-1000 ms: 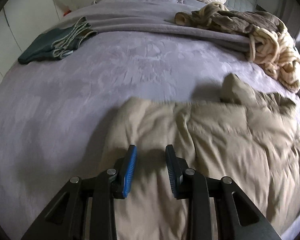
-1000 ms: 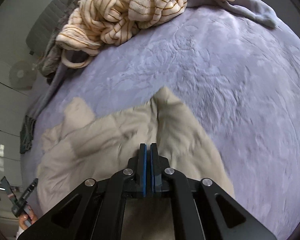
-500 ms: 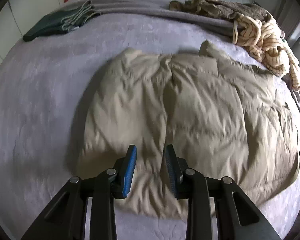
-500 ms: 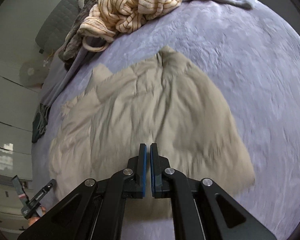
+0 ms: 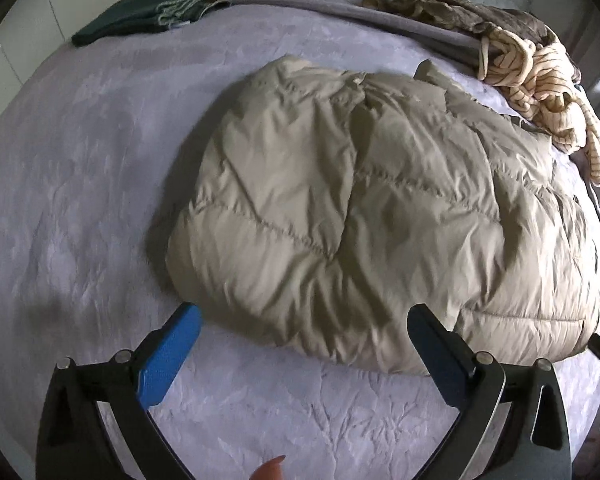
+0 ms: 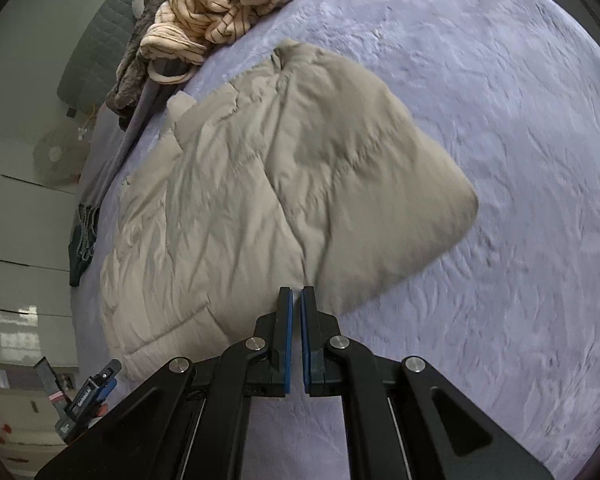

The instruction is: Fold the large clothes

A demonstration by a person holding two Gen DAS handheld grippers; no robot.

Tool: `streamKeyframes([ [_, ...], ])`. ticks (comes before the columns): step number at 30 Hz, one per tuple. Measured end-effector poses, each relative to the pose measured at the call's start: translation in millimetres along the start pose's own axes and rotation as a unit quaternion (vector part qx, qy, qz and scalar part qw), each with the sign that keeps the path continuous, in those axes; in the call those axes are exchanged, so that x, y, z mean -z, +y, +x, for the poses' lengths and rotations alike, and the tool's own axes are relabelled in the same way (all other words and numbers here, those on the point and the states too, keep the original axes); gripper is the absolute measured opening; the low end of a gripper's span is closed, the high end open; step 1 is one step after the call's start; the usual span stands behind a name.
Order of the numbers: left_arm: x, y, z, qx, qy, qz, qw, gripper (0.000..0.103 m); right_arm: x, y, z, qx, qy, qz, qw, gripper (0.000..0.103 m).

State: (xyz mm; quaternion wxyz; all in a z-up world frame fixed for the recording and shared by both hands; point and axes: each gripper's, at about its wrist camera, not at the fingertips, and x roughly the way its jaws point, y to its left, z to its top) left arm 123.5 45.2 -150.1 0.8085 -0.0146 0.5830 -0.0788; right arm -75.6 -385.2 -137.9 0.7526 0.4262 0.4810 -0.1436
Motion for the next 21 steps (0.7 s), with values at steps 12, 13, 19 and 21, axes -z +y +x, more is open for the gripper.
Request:
streamKeyframes([
  [12, 21.7, 31.7, 27.7, 0.088, 0.054, -0.092, 0.9904, 0.103, 16.7, -21.9, 17.7, -0.063, 0.013, 0.069, 0.996, 0.080],
  [13, 23.1, 35.1, 28.3, 0.098, 0.053, -0.105, 0.9883, 0.103, 16.5, -24.1, 20.5, -0.073, 0.015, 0.077, 0.994, 0.082],
  [19, 29.3, 54.3, 35.1, 0.164, 0.044, -0.156, 0.9730, 0.103, 13.4, -32.4, 30.7, -0.116, 0.014, 0.110, 0.987, 0.087],
  [21, 29.4, 58.3, 41.2, 0.177, 0.046, -0.168, 0.9687, 0.103, 12.3, -34.9, 33.5, -0.126, 0.014, 0.118, 0.985, 0.091],
])
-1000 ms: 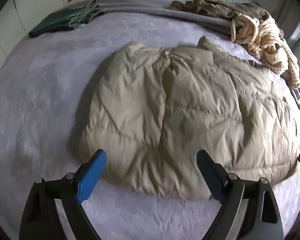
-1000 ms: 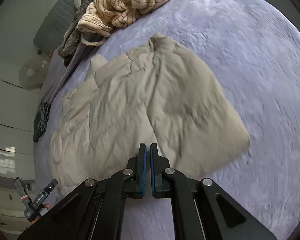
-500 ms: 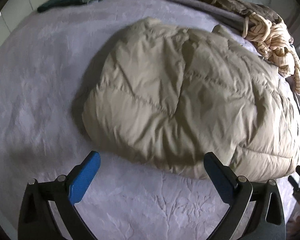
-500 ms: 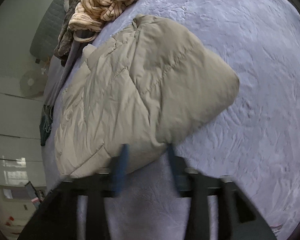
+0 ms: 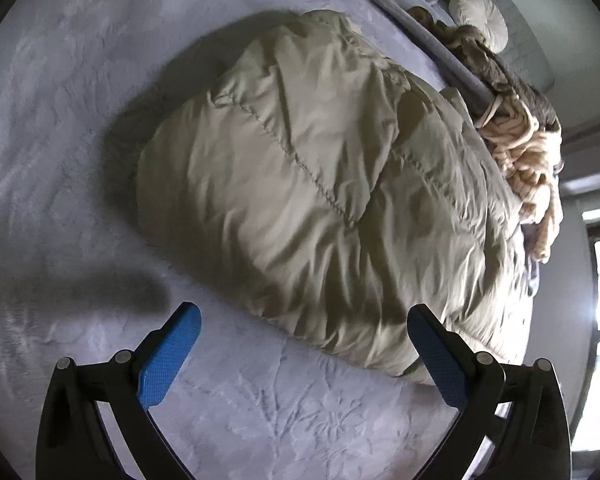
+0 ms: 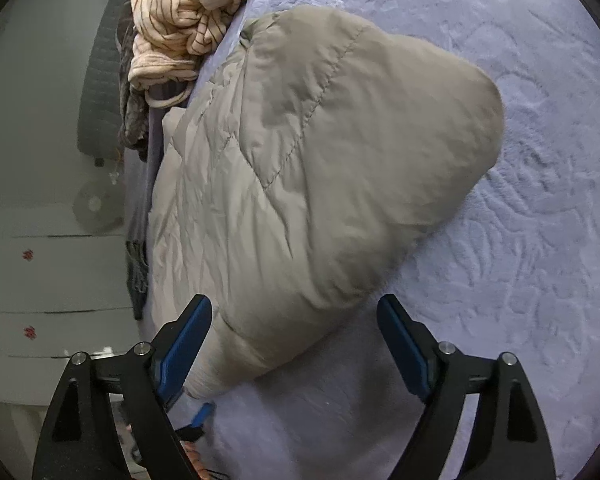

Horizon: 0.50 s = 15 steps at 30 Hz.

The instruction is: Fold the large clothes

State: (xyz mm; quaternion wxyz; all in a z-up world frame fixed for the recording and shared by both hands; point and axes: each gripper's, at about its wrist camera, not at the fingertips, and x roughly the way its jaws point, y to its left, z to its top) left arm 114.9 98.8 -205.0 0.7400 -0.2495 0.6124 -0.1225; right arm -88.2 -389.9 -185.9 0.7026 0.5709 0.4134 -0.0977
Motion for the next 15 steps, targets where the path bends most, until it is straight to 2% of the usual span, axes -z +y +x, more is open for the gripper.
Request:
streamKeyframes([
  [1, -1.5, 2.4, 1.0, 0.006, 0.002, -0.004, 1.0000, 0.103, -1.0, -0.5, 1.3, -0.004, -0.001, 0.003, 1.000, 0.102],
  [8, -10.7, 3.4, 17.3, 0.054, 0.009, -0.022, 0.9983, 0.103, -10.5, -3.2, 12.9, -0.050, -0.003, 0.034, 0.998, 0.103],
  [15, -32.7, 0.9, 39.0, 0.082, -0.014, -0.053, 0.9951, 0.103, -15.5, 3.6, 41.8, -0.095, 0.022, 0.044, 0.994, 0.103],
])
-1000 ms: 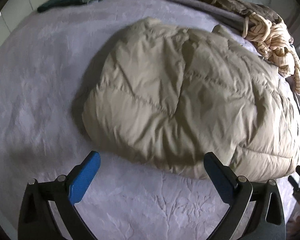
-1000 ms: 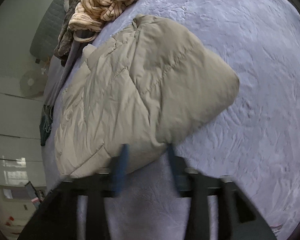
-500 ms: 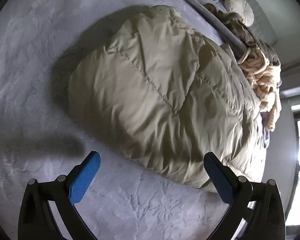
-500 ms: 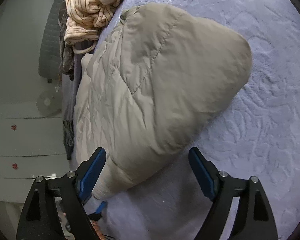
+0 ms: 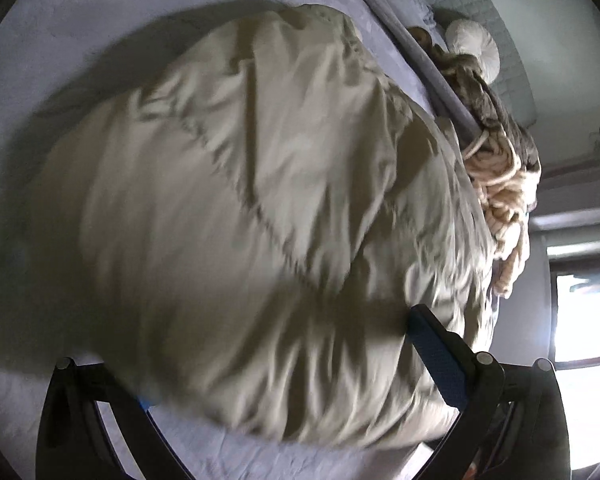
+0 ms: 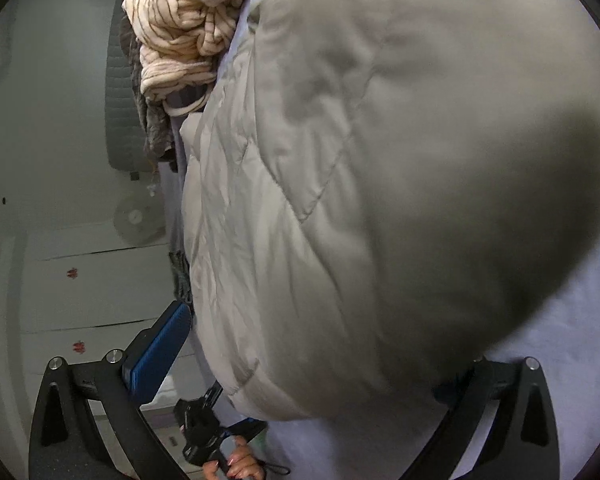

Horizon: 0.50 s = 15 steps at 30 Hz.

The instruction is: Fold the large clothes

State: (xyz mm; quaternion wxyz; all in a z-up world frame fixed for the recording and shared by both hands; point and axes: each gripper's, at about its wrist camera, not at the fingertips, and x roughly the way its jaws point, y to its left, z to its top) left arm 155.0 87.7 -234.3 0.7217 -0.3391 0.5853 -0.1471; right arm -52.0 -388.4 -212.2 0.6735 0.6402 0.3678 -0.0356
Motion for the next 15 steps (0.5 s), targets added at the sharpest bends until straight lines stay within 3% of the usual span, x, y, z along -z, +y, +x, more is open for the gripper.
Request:
streamKeyframes([
  [4, -5.9, -0.4, 9.4, -0.003, -0.018, -0.021, 0.9996, 0.102, -2.1, 0.9, 17.7, 0.000, 0.001, 0.003, 1.000, 0.103],
  [5, -6.7, -2.4, 9.0, -0.006, -0.026, -0.021, 0.9994, 0.094, -3.0, 1.7, 19.1, 0.001, 0.000, 0.005, 1.000, 0.103],
  [6, -7.3, -4.4, 8.3, -0.007, -0.031, -0.015, 0.9994, 0.075, -3.9, 1.7, 19.0, 0.001, -0.001, 0.008, 1.000, 0.103],
  [9, -9.5, -10.8, 3.4, -0.002, -0.033, 0.006, 0.9994, 0.041, -4.8, 1.6, 15.4, -0.005, -0.005, 0.028, 1.000, 0.101],
  [11, -10.5, -16.9, -2.8, -0.003, -0.038, 0.026, 0.9989, 0.031, -5.0, 0.7, 13.0, -0.003, -0.006, 0.040, 0.999, 0.075],
  [12, -10.2, -21.9, -7.6, -0.006, -0.042, 0.044, 0.9982, 0.027, -5.4, -0.6, 12.8, 0.003, -0.003, 0.043, 0.999, 0.052],
  [15, -8.4, -35.1, -17.1, -0.012, -0.048, 0.084, 0.9952, 0.023, -2.6, -0.9, 8.7, 0.002, -0.008, 0.046, 0.999, 0.033],
])
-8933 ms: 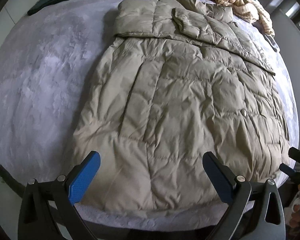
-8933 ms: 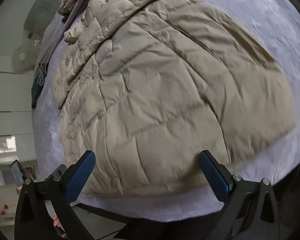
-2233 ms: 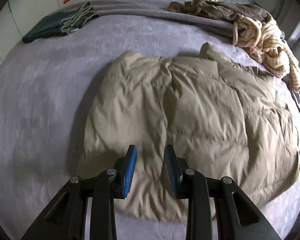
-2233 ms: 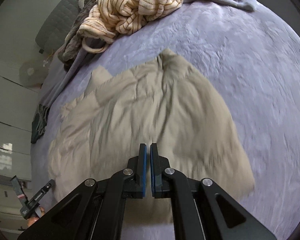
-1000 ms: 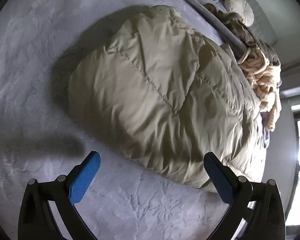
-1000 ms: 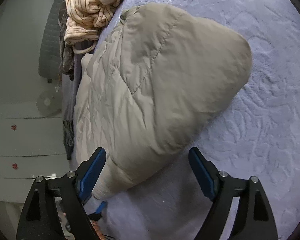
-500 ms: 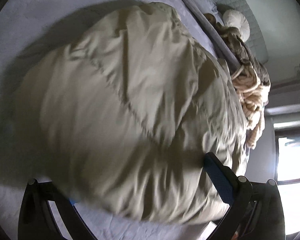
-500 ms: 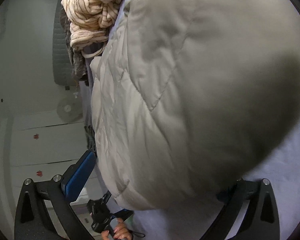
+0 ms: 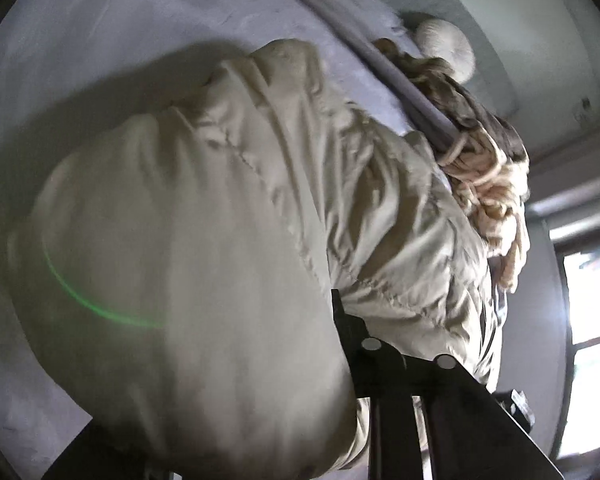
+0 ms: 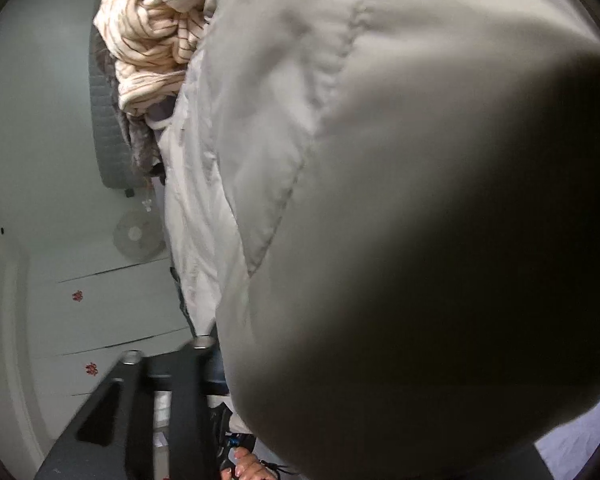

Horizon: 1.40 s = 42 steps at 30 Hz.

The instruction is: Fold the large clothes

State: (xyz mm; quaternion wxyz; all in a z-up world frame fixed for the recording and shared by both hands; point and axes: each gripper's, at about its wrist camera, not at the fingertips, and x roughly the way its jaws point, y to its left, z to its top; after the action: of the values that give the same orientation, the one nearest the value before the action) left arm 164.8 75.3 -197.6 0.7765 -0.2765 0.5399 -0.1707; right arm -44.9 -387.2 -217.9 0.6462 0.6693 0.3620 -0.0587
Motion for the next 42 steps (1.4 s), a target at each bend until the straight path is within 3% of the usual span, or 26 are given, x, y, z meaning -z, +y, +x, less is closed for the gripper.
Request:
streamKeyframes([
  [4, -0.7, -14.2, -17.7, 0.002, -0.007, 0.053, 0.9986, 0.021, 11.1, 11.2, -12.3, -0.003, -0.013, -0.021, 1.000, 0.023],
  [11, 8.8, -21.1, -51.8, 0.016, 0.000, 0.124, 0.9922, 0.021, 51.1, 23.6, -47.1, 0.009, -0.023, -0.053, 0.998, 0.022],
  [19, 61.7, 5.0, -98.5, 0.020, 0.024, 0.127, 0.9914, 0.021, 99.9, 12.5, -85.8, 0.038, -0.007, -0.052, 0.998, 0.022],
  [25, 129.7, 34.3, -135.6, -0.010, 0.053, 0.114, 0.9921, 0.021, 130.9, -5.8, -120.6, 0.048, 0.020, -0.045, 0.998, 0.022],
  [30, 166.3, 59.5, -153.2, -0.043, 0.070, 0.084, 0.9931, 0.024, 159.1, -31.9, -147.0, 0.060, 0.043, -0.033, 0.997, 0.025],
  [33, 174.6, 72.7, -166.9, -0.074, 0.063, 0.066, 0.9931, 0.037, 165.1, -41.1, -156.3, 0.078, 0.043, -0.016, 0.996, 0.042],
  [35, 176.2, 79.8, -178.7, -0.086, 0.057, 0.057, 0.9931, 0.045, 164.6, -42.5, -169.4, 0.094, 0.029, -0.015, 0.995, 0.047],
  [38, 178.1, 90.8, -200.3, -0.104, 0.043, 0.047, 0.9925, 0.045, 161.4, -39.0, -186.5, 0.113, 0.013, -0.026, 0.993, 0.049],
  [42, 175.1, 104.8, -220.5, -0.160, 0.000, 0.034, 0.9866, 0.045, 158.1, -39.4, -200.4, 0.148, -0.009, -0.025, 0.989, 0.049],
])
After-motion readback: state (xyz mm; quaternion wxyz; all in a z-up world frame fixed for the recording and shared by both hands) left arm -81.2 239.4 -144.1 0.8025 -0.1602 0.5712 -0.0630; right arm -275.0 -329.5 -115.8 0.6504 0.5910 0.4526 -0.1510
